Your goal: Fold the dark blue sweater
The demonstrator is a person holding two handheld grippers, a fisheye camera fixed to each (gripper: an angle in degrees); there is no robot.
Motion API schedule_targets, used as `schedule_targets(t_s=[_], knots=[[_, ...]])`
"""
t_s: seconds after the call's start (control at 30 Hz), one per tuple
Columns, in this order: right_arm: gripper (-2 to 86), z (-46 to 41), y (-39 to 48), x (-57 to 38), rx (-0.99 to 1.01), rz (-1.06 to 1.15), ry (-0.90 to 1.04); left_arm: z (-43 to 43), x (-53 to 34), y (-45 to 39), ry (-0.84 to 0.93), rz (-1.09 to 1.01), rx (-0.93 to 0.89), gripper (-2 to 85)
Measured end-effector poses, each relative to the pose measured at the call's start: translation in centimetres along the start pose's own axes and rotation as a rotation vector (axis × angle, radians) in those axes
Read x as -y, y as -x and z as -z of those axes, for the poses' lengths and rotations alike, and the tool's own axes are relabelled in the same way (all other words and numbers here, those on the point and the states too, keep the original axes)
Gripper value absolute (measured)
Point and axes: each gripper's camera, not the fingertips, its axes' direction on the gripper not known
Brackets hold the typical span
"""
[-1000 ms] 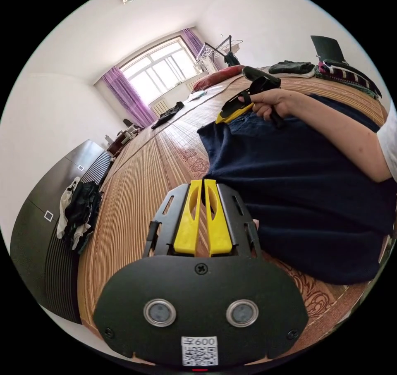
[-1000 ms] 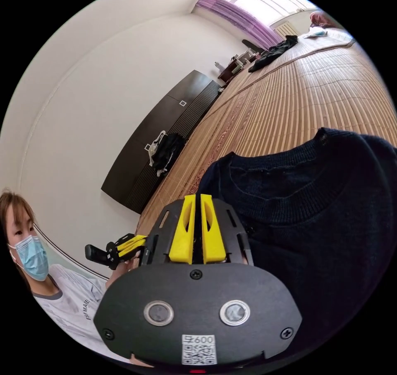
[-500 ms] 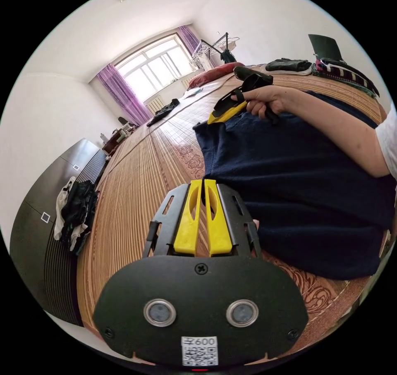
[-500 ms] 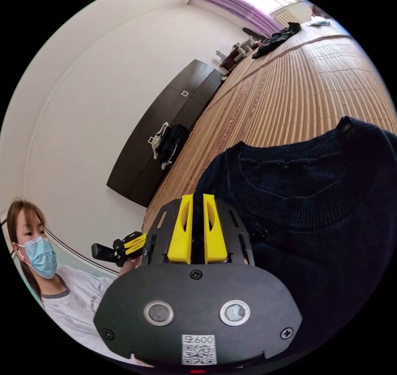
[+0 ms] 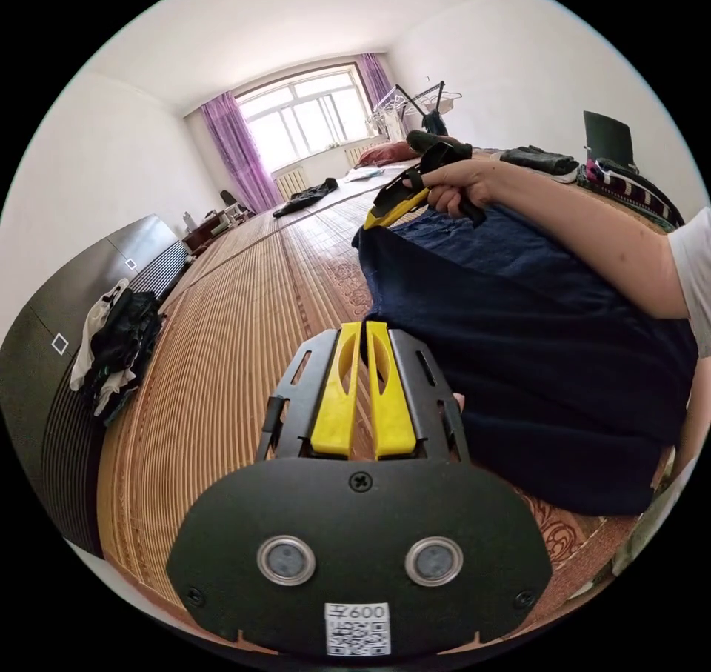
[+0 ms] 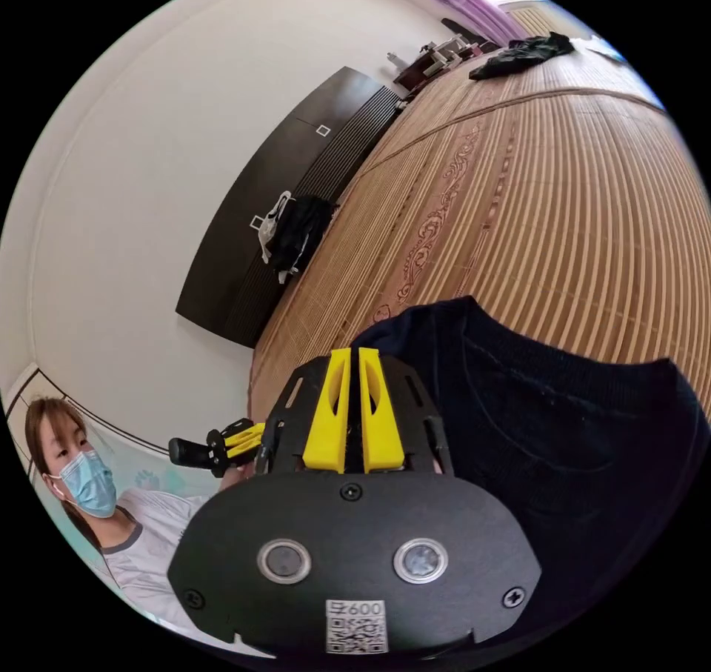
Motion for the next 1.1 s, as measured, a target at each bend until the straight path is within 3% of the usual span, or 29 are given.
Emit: schedule_targets(t_s=[0.23,0.37,0.5,0.7,0.83,1.1], knots=[[-0.8,-3.0,-3.5,3.7,0.110,-0.093,0.023,0.2,0.0,0.3,0.039,-0.037,-0.010,2.7],[-0.8,-4.0,-3.6,4.7,0.093,-0.062,0.018,1.0,-0.3,-0.6,0.043,-0.139,0.046,3.6],[-0.8,-3.8,-4.0,4.6,0.130,-0.037,-0.020,1.6,-0.4,-2.8,-0.061,-0.273,0.075,5.9],[-0.8,-2.1,-5.5,3.4,0.176,-0.096,-0.124,0.6,-0.7,-6.9,0.044,-0.516,0.136,6.3],[-0.8,-2.5,-5.0,4.0,0.180,-0.079,-0.086,1.5,-0.1,-7.5,-0.047,-0.464,0.201,6.4],[-0.8,-2.2,-4.6,4.5,0.177,-0.076,-0.084,3.0,-0.7,-9.6,-0.019,-0.635,0.269,4.3]])
